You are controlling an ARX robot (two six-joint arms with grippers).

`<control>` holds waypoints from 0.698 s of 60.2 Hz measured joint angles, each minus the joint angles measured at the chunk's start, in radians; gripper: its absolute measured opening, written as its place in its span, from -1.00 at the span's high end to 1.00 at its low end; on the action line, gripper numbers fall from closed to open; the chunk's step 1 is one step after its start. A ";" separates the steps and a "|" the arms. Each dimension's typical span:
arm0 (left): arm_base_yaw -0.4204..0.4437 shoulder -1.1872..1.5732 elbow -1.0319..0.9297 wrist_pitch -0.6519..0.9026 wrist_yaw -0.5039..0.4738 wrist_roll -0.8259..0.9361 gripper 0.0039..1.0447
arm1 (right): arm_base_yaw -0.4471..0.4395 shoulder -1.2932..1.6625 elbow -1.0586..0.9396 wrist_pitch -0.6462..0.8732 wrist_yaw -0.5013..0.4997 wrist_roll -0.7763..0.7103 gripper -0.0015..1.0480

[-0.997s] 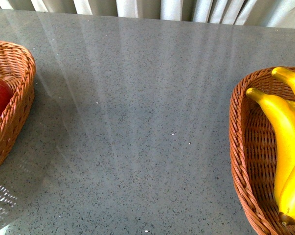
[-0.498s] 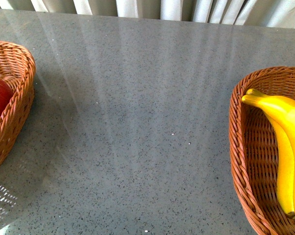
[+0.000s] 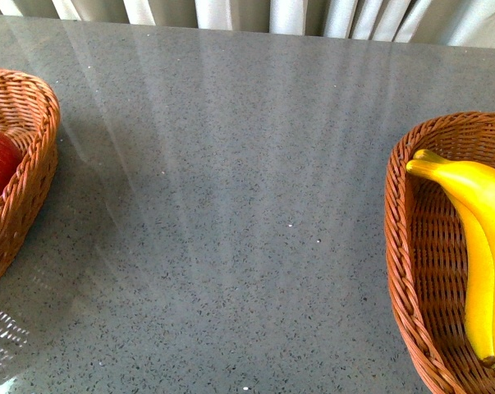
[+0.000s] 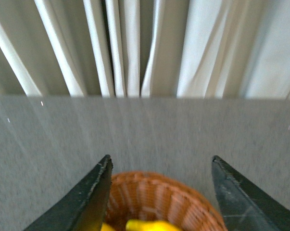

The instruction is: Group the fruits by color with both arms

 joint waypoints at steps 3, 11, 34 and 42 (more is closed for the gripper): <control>0.000 0.000 0.000 0.000 0.000 0.000 -0.83 | 0.004 -0.053 -0.029 0.023 -0.003 -0.007 0.17; 0.000 0.000 0.000 0.000 0.000 0.000 -0.83 | 0.004 -0.115 -0.088 0.007 -0.001 -0.015 0.58; 0.000 0.000 0.000 0.000 0.000 0.000 -0.83 | 0.005 -0.352 -0.199 -0.122 -0.001 -0.021 0.97; 0.000 0.000 0.000 0.000 0.000 0.000 -0.83 | 0.004 -0.412 -0.248 -0.119 0.000 -0.021 0.97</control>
